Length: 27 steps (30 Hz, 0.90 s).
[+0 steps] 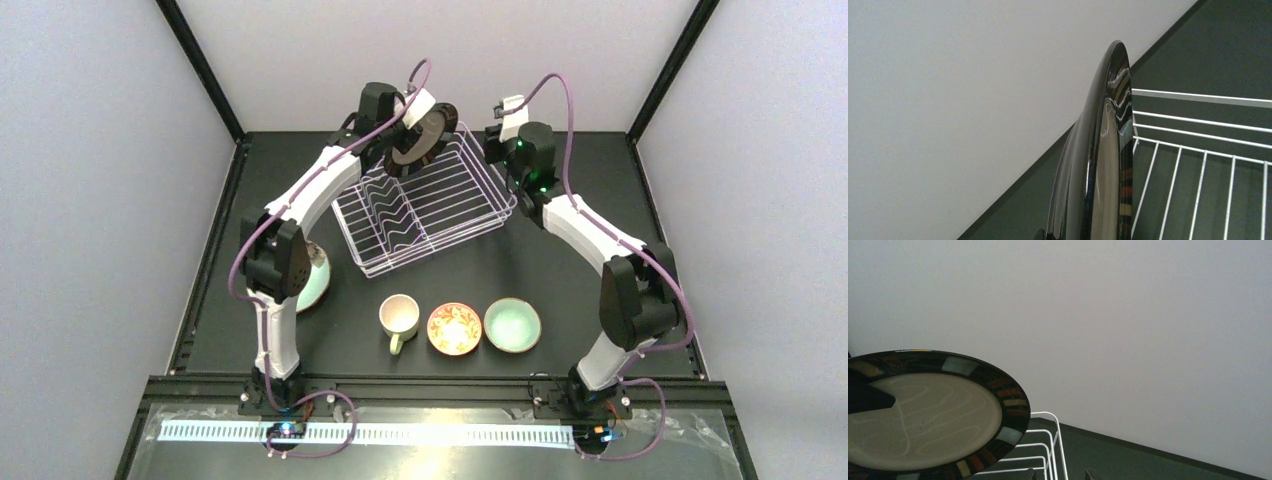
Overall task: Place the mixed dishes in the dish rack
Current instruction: Insert the plate into the dish rack.
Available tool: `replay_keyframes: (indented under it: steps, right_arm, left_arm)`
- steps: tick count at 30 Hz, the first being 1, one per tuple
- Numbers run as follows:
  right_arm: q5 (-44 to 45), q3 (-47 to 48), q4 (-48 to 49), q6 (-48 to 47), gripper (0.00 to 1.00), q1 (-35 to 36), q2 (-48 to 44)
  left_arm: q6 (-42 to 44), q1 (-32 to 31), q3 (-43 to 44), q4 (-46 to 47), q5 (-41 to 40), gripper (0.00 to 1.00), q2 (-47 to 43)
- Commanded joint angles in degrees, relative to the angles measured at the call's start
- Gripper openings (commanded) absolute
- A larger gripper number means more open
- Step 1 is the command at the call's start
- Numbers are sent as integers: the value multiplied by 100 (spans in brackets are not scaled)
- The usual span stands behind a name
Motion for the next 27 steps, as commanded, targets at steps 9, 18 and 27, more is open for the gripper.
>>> replay_keyframes:
  steps: [9, 18, 27]
  right_arm:
    - [221, -491, 787, 1, 57, 114, -241]
    - [327, -700, 1094, -128, 57, 185, -171]
    - [366, -641, 1169, -278, 57, 186, 74]
  left_arm:
    - [425, -44, 279, 616, 396, 1, -27]
    - [612, -48, 463, 651, 414, 1, 330]
    - [657, -38, 740, 750, 355, 1, 723]
